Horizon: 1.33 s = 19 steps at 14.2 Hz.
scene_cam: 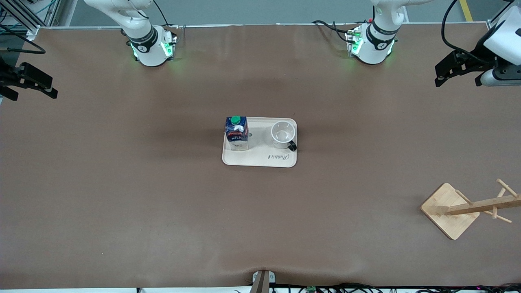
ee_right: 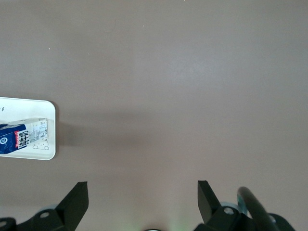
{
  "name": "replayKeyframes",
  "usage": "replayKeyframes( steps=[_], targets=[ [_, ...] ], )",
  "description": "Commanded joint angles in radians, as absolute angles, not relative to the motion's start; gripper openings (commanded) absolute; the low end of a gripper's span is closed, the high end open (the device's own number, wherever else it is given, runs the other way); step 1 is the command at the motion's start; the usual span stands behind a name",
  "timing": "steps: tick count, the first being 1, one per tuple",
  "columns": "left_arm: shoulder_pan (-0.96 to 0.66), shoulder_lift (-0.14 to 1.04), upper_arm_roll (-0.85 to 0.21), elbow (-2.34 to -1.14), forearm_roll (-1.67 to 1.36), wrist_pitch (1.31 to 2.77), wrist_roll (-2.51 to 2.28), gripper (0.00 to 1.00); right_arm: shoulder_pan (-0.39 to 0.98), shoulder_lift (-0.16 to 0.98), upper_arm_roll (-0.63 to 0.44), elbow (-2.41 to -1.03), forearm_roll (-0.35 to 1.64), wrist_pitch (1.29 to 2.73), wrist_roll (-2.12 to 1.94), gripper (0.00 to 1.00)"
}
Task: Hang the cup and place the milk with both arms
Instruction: 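Move the left gripper toward the white mug on the tray, then lower the left gripper and grasp the white mug by its rim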
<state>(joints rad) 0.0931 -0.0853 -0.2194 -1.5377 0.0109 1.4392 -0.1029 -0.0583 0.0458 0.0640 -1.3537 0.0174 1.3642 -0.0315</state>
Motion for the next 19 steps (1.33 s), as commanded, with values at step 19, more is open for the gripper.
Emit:
replayKeyframes(
  steps=[19],
  targets=[
    [0.086, -0.014, -0.63, -1.912, -0.009, 1.793, -0.684, 1.0, -0.081, 0.064, 0.061, -1.299, 0.014, 1.371, -0.031, 1.0]
  ],
)
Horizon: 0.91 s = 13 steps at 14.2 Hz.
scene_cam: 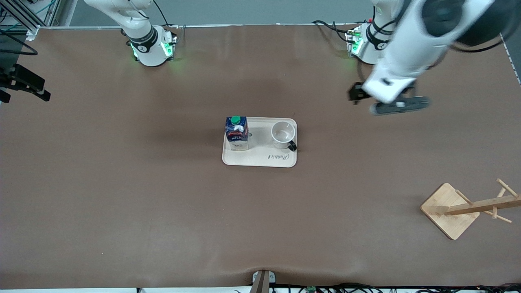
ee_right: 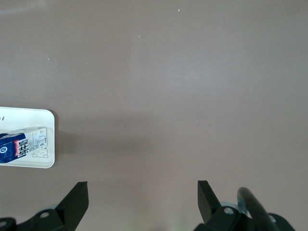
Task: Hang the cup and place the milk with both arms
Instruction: 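Lower the left gripper and grasp the white mug by its rim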
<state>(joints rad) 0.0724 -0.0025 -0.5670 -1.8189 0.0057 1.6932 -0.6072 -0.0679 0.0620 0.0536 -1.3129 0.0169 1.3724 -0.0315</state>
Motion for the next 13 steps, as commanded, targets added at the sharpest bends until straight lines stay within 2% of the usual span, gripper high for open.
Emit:
replayKeyframes(
  steps=[1, 3, 6, 10, 13],
  targets=[
    [0.084, 0.001, -0.667, -1.945, -0.009, 1.849, -0.748, 1.0, -0.078, 0.064, 0.061, -1.299, 0.015, 1.371, -0.031, 1.0],
    [0.081, 0.052, -0.734, -1.994, -0.006, 1.957, -0.884, 1.0, -0.077, 0.064, 0.061, -1.301, 0.017, 1.37, -0.031, 1.0],
    [0.043, 0.11, -0.758, -2.068, -0.006, 2.133, -1.065, 1.0, -0.083, 0.071, 0.061, -1.305, 0.034, 1.371, -0.029, 1.0],
    [0.006, 0.231, -0.756, -2.068, 0.047, 2.276, -1.279, 0.88, -0.081, 0.094, 0.061, -1.305, 0.034, 1.364, -0.031, 1.0],
    [-0.008, 0.339, -0.758, -2.057, 0.188, 2.359, -1.424, 0.83, -0.081, 0.094, 0.061, -1.305, 0.034, 1.362, -0.031, 1.0]
  ],
)
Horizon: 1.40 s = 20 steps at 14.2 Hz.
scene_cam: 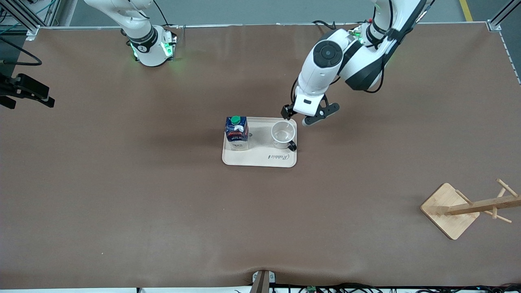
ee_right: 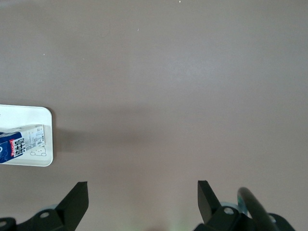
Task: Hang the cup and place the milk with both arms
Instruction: 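Lower the left gripper and grasp the white mug by its rim, then lift the mug with the left gripper and carry it to the wooden stand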
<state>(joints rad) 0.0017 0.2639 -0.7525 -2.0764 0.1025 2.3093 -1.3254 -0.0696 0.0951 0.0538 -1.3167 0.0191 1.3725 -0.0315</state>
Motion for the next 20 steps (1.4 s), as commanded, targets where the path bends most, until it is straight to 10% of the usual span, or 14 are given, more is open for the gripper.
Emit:
replayKeyframes(
  steps=[1, 6, 10, 15, 20],
  targets=[
    [-0.018, 0.378, -0.756, -2.048, 0.242, 2.365, -1.481, 0.8, -0.083, 0.095, 0.061, -1.305, 0.032, 1.364, -0.031, 1.0],
    [-0.02, 0.524, -0.753, -2.002, 0.438, 2.368, -1.664, 0.61, -0.089, 0.087, 0.06, -1.301, -0.001, 1.359, -0.025, 1.0],
    [-0.021, 0.571, -0.752, -1.974, 0.445, 2.368, -1.669, 0.01, -0.095, 0.087, 0.06, -1.298, -0.006, 1.37, -0.025, 1.0],
    [0.0, 0.543, -0.755, -1.919, 0.445, 2.307, -1.53, 0.0, -0.095, 0.094, 0.061, -1.299, -0.009, 1.37, -0.023, 1.0],
    [0.006, 0.494, -0.787, -1.653, 0.43, 1.915, -1.36, 0.0, -0.092, 0.124, 0.061, -1.333, 0.011, 1.358, -0.029, 1.0]
  ],
)
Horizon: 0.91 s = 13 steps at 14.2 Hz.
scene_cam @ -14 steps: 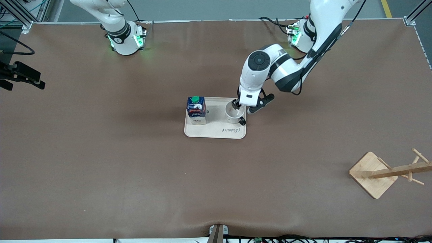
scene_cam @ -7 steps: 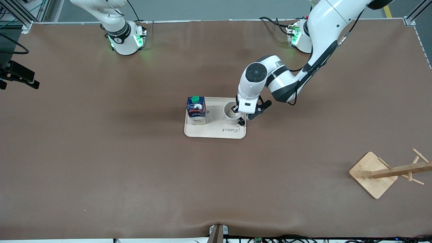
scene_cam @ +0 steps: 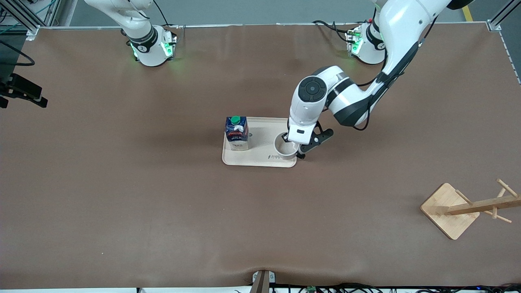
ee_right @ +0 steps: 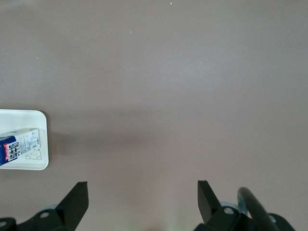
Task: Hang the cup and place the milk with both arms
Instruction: 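Lift the mug with the left gripper and carry it to the wooden stand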
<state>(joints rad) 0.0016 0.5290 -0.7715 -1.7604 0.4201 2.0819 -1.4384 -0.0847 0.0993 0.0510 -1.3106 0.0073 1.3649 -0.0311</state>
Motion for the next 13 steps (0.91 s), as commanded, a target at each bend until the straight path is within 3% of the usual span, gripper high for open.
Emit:
replayKeyframes(
  steps=[1, 7, 13],
  targets=[
    [0.024, 0.477, -0.785, -1.617, 0.431, 1.842, -1.318, 0.0, -0.086, 0.144, 0.061, -1.35, 0.009, 1.356, -0.022, 1.0],
    [0.271, 0.367, -0.788, -1.592, 0.43, 1.717, -0.774, 0.0, 0.002, 0.169, 0.068, -1.345, -0.022, 1.364, -0.037, 1.0],
    [0.474, 0.345, -0.785, -1.53, 0.43, 1.69, -0.257, 0.0, 0.012, 0.224, 0.069, -1.339, -0.011, 1.402, -0.061, 1.0]
  ],
)
